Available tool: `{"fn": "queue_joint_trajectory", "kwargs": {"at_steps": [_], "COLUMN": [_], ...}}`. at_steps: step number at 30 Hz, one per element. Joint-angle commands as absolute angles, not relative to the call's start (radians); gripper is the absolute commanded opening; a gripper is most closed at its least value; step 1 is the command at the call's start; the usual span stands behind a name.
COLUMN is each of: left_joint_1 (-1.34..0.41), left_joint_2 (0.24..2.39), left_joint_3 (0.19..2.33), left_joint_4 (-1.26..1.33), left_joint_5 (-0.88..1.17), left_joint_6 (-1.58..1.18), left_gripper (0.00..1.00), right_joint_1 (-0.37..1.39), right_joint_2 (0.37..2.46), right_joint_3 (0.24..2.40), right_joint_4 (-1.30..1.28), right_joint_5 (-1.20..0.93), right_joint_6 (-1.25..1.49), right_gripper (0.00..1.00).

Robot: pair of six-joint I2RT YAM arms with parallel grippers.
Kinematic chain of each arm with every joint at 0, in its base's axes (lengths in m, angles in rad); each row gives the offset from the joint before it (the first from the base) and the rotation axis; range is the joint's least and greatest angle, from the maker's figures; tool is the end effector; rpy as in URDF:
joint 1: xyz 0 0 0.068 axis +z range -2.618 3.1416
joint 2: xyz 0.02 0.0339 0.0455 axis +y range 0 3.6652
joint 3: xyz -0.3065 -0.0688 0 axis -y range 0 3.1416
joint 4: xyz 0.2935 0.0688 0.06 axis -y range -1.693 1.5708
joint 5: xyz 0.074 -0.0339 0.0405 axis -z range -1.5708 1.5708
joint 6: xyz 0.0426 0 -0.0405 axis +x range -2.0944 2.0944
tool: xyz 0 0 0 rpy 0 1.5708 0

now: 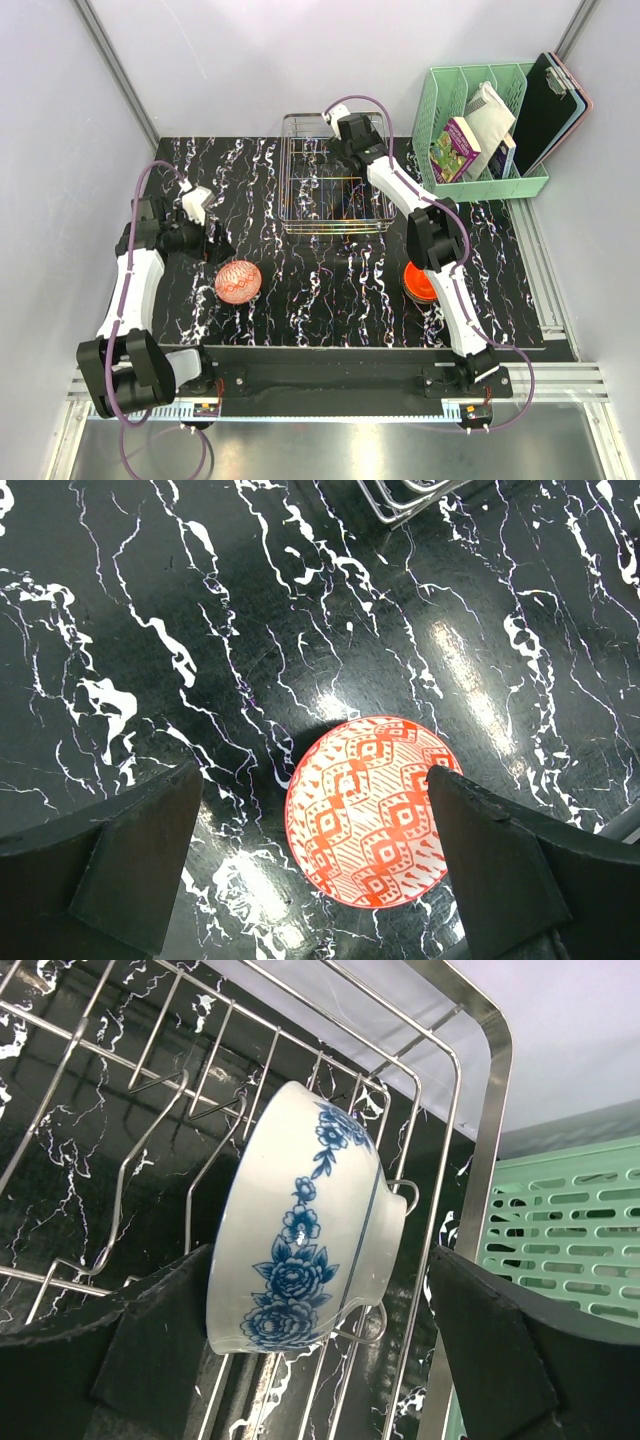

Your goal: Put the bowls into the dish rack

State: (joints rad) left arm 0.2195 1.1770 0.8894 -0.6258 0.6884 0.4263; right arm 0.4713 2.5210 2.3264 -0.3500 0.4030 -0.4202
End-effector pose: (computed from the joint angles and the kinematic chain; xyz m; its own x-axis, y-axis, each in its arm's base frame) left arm 0.2657 0.0315 0.2862 -0.6163 0.1897 -0.7643 0.5113 0.8345 -0.2052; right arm 0.6007 0.2874 0.2352 -0.3730 -0.6112 -0.6980 -0.2968 0.7914 -0.5344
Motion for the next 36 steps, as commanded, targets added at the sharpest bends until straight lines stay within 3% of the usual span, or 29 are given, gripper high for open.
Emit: {"fn": "queue_joint_trajectory", "kwargs": {"at_steps": [1,11,25,36], "left_joint_1": [0.230,0.267,0.268,0.252], "left_joint_2": [1.157,1.229,1.476,1.577], "left_joint_3": [0.874,0.960,0.922,0.945], "left_joint_4": [-0.618,-0.739,-0.819,-0.825], "left_joint_5": [0.724,0.649,0.592,0.574], "left_joint_6": [0.454,0.607,0.768,0.769], "left_gripper": [0.99,0.99,0.99,0.60], "right_joint_1": [0.482,0.480,0.457,0.456], "right_joint_2": [2.487,2.264,1.703,1.497], "right_joint_3": [2.316,2.223,1.715,1.532], "right_joint_4": [-0.313,-0.393,-0.414,-0.416], "right_joint_5": [0.433,0.403,0.292,0.181], "right_joint_6": [-0.384,-0.331,-0.305,-0.293], "right_gripper": [0.94,0.96,0.97,0.97]}}
